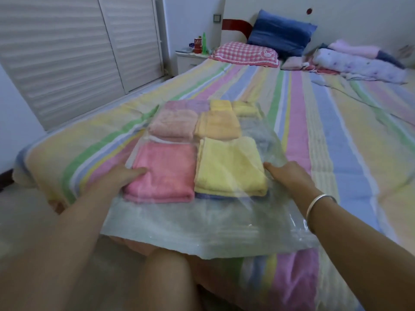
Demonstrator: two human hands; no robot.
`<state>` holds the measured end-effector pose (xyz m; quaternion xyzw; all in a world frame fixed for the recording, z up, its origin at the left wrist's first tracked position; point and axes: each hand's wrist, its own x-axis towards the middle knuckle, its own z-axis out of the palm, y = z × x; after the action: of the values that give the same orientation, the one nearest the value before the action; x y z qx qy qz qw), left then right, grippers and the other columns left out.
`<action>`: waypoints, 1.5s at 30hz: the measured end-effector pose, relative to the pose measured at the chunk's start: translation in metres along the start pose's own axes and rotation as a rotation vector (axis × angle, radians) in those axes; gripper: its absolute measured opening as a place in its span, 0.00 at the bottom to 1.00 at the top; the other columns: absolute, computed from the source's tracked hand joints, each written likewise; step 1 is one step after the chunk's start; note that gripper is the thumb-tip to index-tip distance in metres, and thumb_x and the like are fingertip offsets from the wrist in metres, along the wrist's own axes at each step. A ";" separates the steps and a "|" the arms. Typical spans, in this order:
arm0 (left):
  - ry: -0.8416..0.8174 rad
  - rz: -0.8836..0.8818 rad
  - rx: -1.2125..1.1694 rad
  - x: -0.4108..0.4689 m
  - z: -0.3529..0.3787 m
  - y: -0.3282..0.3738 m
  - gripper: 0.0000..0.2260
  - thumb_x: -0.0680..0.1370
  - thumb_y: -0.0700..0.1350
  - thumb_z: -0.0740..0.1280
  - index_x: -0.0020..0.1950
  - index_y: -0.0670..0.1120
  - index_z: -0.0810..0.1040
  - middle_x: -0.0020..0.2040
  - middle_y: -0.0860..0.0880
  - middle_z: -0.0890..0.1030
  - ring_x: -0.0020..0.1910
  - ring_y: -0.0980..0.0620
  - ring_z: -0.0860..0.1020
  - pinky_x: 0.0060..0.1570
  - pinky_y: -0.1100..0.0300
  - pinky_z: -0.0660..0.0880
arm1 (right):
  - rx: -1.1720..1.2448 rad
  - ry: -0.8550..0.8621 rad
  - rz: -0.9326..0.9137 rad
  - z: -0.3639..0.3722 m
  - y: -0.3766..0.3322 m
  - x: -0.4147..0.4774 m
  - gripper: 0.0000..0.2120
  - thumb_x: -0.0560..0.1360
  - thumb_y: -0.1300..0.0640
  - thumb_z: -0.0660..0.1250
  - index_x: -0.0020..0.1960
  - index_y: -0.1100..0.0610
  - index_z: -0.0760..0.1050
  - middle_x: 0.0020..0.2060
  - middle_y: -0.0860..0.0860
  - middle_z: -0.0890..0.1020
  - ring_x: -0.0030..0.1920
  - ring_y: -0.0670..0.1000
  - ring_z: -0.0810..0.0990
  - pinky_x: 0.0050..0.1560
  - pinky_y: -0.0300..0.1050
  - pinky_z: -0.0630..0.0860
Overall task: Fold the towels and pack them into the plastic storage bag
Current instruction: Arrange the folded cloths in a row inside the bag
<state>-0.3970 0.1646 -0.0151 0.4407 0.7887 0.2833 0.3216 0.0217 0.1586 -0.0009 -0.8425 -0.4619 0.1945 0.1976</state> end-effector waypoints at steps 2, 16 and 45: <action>0.013 0.004 -0.055 -0.004 0.014 0.001 0.35 0.66 0.58 0.78 0.65 0.40 0.74 0.59 0.42 0.79 0.56 0.41 0.79 0.58 0.50 0.75 | -0.084 0.095 -0.038 -0.005 0.006 0.006 0.38 0.69 0.31 0.65 0.64 0.59 0.69 0.61 0.60 0.77 0.61 0.61 0.76 0.58 0.52 0.71; 0.130 -0.070 -0.562 -0.118 0.173 0.072 0.27 0.73 0.48 0.74 0.68 0.39 0.72 0.65 0.40 0.77 0.62 0.43 0.76 0.64 0.52 0.71 | -0.420 0.336 -0.327 -0.063 0.029 0.122 0.27 0.76 0.43 0.60 0.69 0.58 0.68 0.66 0.62 0.71 0.66 0.64 0.67 0.66 0.56 0.64; -0.107 0.362 -0.443 -0.255 0.159 -0.009 0.22 0.81 0.51 0.62 0.29 0.45 0.67 0.21 0.51 0.70 0.23 0.55 0.70 0.28 0.60 0.67 | 0.534 -0.631 -0.293 0.032 0.096 -0.218 0.23 0.76 0.40 0.62 0.30 0.54 0.74 0.24 0.49 0.77 0.28 0.47 0.75 0.36 0.45 0.73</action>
<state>-0.1782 -0.0378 -0.0565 0.5078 0.5982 0.4777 0.3951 -0.0356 -0.0704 -0.0452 -0.5867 -0.5480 0.5247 0.2832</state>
